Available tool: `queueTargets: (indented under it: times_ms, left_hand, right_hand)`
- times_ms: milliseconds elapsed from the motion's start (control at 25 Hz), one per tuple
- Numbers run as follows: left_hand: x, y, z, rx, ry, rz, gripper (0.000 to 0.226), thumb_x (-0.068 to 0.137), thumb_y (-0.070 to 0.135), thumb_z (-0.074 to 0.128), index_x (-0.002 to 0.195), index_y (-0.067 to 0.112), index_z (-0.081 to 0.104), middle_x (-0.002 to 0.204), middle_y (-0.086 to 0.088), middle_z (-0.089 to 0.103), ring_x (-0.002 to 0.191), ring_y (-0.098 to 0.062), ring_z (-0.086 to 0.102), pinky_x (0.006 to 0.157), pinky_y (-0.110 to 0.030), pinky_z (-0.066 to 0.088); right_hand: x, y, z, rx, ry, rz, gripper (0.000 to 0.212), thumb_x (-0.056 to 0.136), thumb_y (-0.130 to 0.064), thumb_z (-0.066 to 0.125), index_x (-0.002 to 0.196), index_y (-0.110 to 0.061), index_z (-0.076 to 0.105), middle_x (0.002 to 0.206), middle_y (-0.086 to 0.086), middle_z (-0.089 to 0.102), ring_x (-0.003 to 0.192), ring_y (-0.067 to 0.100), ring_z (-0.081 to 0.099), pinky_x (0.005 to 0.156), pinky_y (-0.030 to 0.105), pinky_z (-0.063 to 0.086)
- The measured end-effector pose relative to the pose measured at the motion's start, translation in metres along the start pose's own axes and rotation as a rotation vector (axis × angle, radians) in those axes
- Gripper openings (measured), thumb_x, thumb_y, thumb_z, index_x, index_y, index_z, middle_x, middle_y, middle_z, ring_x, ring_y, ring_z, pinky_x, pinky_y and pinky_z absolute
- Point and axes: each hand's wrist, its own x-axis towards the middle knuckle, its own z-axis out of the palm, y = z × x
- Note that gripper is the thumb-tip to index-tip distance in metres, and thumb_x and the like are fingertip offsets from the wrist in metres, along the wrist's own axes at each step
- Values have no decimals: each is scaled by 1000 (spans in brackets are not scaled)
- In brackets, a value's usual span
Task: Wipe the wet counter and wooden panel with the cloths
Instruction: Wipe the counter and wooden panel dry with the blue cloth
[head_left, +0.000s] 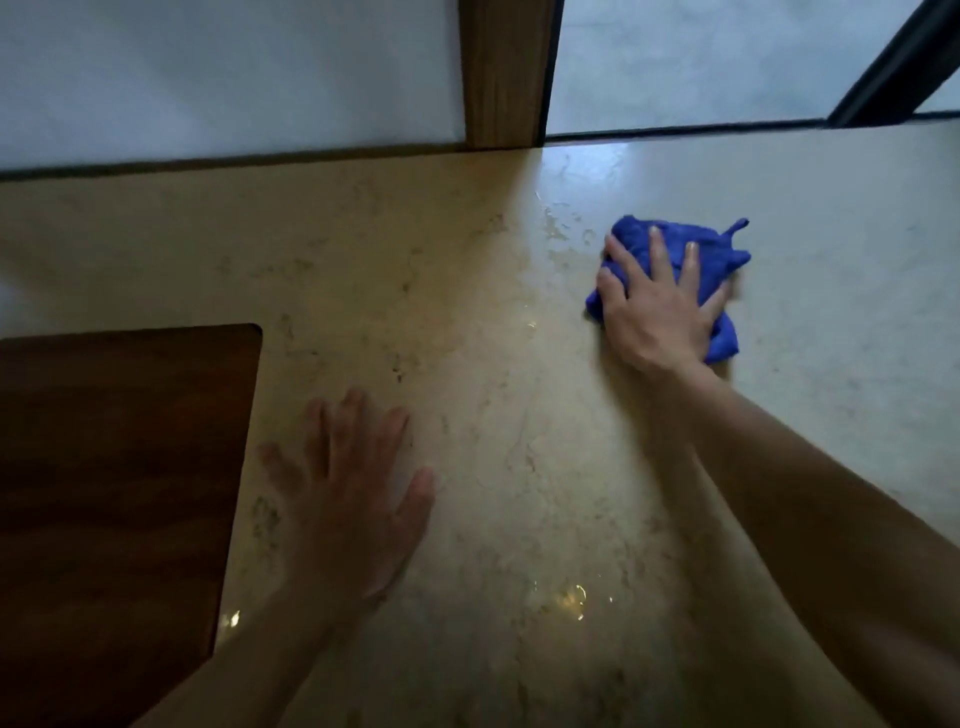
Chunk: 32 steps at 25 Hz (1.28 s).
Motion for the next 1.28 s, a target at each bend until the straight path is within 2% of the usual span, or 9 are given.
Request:
queueTargets:
  times_ms: [200, 400, 600, 760, 880, 960, 1080, 1200, 1280]
  left_hand:
    - [3, 1, 2, -1, 23, -13, 66, 88, 63, 35, 147, 35, 34, 164, -8, 22, 151, -41, 15, 111, -77, 10]
    - [3, -2, 2, -8, 2, -8, 66, 89, 64, 34, 148, 34, 32, 165, -7, 20, 152, -41, 12, 113, -75, 8]
    - [3, 0, -6, -58, -34, -21, 66, 88, 65, 26, 147, 36, 27, 164, -7, 19, 151, -41, 9, 114, -74, 5]
    - [5, 3, -5, -84, -51, -46, 61, 93, 63, 33, 149, 39, 23, 165, -4, 11, 152, -39, 1, 114, -74, 0]
    - [4, -1, -4, -88, -56, -16, 63, 93, 63, 32, 150, 38, 25, 165, -3, 11, 152, -38, 1, 112, -76, -1]
    - [8, -8, -5, -105, -102, 33, 66, 92, 65, 31, 152, 38, 22, 167, -2, 6, 152, -36, -1, 111, -77, -1]
    - [7, -21, -17, -62, -199, 96, 68, 92, 62, 33, 154, 38, 18, 167, 1, 3, 152, -35, 1, 114, -73, 4]
    - [6, -40, -26, 12, -235, 161, 68, 88, 61, 34, 151, 38, 23, 164, 0, 14, 149, -37, 14, 112, -71, 15]
    - [9, -52, -36, 39, -240, 156, 66, 88, 62, 34, 150, 39, 24, 163, 1, 15, 149, -37, 14, 112, -73, 13]
  right_hand:
    - [134, -60, -13, -17, -78, -99, 51, 98, -52, 22, 149, -53, 23, 167, -7, 3, 152, 32, -8, 111, 68, -10]
    - [131, -65, -8, -131, -94, -312, 51, 98, -59, 20, 149, -55, 21, 167, -8, 5, 152, 31, -4, 115, 67, -4]
    - [13, -42, 4, -160, -150, -613, 47, 100, -58, 23, 147, -59, 21, 165, -14, 9, 153, 28, 0, 118, 58, 1]
    - [-138, 8, 22, -135, -143, -649, 47, 100, -60, 20, 147, -59, 21, 164, -20, 8, 153, 23, -4, 120, 55, -3]
    - [-289, 63, 31, -152, -162, -669, 48, 99, -60, 19, 148, -59, 20, 163, -23, 3, 153, 20, -10, 120, 57, -1]
    - [-383, 103, 33, -151, -167, -589, 48, 99, -61, 19, 147, -62, 14, 163, -25, 0, 152, 17, -13, 119, 59, 0]
    - [-498, 133, 44, -128, -67, -431, 48, 102, -60, 17, 150, -56, 18, 165, -16, 11, 153, 22, -1, 115, 64, 12]
    - [-563, 97, 69, -40, 58, 61, 51, 102, -60, 11, 151, -52, 20, 164, -10, 19, 152, 27, 9, 109, 70, 25]
    - [-574, 52, 86, -1, 73, 292, 53, 101, -58, 9, 151, -47, 25, 162, -5, 26, 150, 32, 17, 104, 72, 29]
